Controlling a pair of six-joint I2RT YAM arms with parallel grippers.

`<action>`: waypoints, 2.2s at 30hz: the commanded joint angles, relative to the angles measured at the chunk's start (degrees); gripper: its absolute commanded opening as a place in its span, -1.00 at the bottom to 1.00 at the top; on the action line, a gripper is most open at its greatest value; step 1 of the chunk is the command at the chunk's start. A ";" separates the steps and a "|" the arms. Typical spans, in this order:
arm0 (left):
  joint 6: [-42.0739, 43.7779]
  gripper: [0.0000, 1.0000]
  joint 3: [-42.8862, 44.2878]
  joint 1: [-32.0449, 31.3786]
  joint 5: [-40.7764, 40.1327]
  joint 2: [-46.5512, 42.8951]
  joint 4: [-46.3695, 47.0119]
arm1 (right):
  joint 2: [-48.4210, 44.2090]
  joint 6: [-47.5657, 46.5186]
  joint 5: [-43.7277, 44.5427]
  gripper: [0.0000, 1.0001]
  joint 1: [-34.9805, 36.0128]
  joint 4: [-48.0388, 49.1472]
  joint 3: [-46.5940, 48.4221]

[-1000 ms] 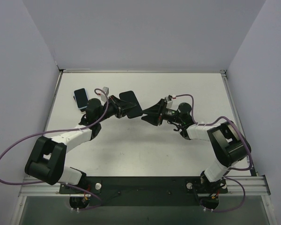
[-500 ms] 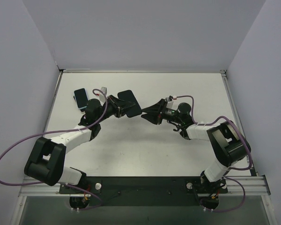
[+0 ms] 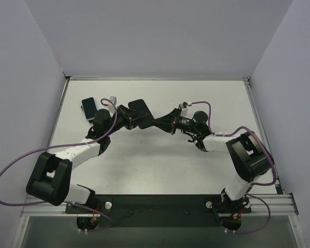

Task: Take the phone out of the phone case
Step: Remove the phone case from the phone.

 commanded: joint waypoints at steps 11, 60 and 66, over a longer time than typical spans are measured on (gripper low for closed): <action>-5.11 -1.00 3.79 -0.17 0.83 -1.32 11.00 | -23.97 -42.91 7.48 -1.00 2.04 -45.39 8.90; -18.55 -1.00 10.03 -0.96 -2.68 0.17 47.13 | -10.54 12.75 18.23 -1.00 0.55 20.27 5.48; -19.35 -1.00 12.40 -1.05 -3.38 -2.55 45.54 | -7.29 16.97 19.19 -1.00 1.43 20.27 9.70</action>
